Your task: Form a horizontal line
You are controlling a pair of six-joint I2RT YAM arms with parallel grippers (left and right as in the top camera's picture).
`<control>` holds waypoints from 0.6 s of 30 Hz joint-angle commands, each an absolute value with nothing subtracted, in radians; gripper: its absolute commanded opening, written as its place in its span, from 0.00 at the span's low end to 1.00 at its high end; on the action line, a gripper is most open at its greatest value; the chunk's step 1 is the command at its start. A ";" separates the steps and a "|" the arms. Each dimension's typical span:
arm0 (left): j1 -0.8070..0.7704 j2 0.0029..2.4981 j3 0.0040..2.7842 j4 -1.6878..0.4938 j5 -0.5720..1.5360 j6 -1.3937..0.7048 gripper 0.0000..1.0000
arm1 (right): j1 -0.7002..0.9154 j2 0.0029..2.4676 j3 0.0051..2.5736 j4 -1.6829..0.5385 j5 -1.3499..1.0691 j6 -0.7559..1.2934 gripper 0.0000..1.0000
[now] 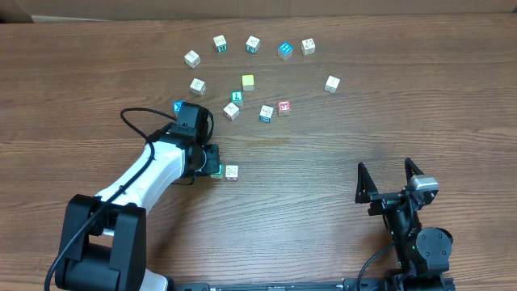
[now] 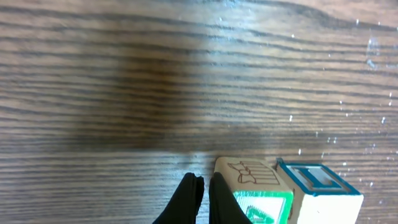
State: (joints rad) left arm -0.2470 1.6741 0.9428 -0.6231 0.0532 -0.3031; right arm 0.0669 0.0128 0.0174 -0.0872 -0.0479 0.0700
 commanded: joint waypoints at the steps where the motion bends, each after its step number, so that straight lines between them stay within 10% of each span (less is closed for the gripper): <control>1: -0.252 1.682 0.933 -0.627 0.079 -0.284 0.05 | 0.073 0.003 0.008 -0.081 -0.047 0.062 1.00; 18: -0.265 1.682 0.933 -0.628 0.080 -0.284 0.05 | 0.073 0.003 0.008 -0.081 -0.047 0.062 1.00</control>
